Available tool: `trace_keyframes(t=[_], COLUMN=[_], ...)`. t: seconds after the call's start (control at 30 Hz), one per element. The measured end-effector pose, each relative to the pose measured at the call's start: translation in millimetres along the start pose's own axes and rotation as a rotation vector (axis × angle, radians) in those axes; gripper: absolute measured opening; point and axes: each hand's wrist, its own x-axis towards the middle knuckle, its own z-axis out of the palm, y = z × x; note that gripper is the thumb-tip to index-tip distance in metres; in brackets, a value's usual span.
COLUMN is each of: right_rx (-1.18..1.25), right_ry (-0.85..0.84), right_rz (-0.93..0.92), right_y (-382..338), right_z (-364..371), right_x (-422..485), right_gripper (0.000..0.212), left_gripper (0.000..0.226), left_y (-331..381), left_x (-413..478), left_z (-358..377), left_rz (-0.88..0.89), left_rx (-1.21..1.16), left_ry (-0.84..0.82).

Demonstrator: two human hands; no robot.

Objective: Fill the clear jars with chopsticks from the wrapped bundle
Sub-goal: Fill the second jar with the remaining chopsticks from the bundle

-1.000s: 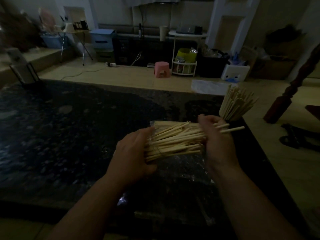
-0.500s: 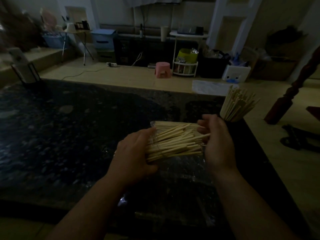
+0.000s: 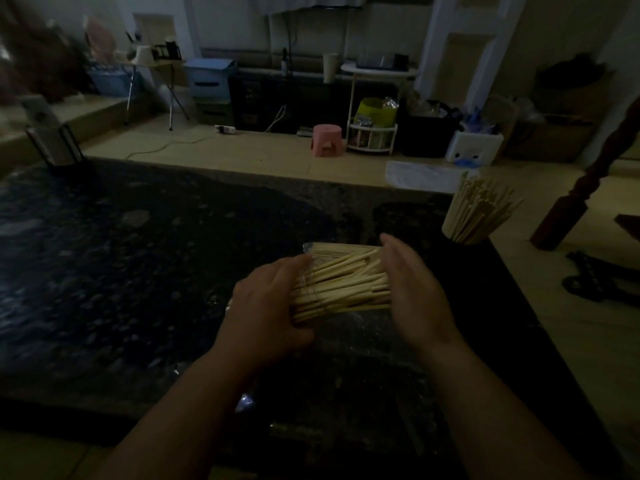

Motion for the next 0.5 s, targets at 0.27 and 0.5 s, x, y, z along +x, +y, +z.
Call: trace_keyframes(t=[0.27,0.5], right_rx=[-0.113,-0.379], right_ry=[0.183,-0.137], right_rz=[0.000,0.075], right_y=[12,31], right_z=[-12,-12], right_x=[4,2], right_gripper=[0.012,0.017], left_gripper=[0.104,0.103], left_y=[-5,-10], left_x=[5,7], left_z=[-2,-3], left_rz=[-0.088,-0.150], left_rx=[-0.004,-0.044], left_ry=[0.118,0.153])
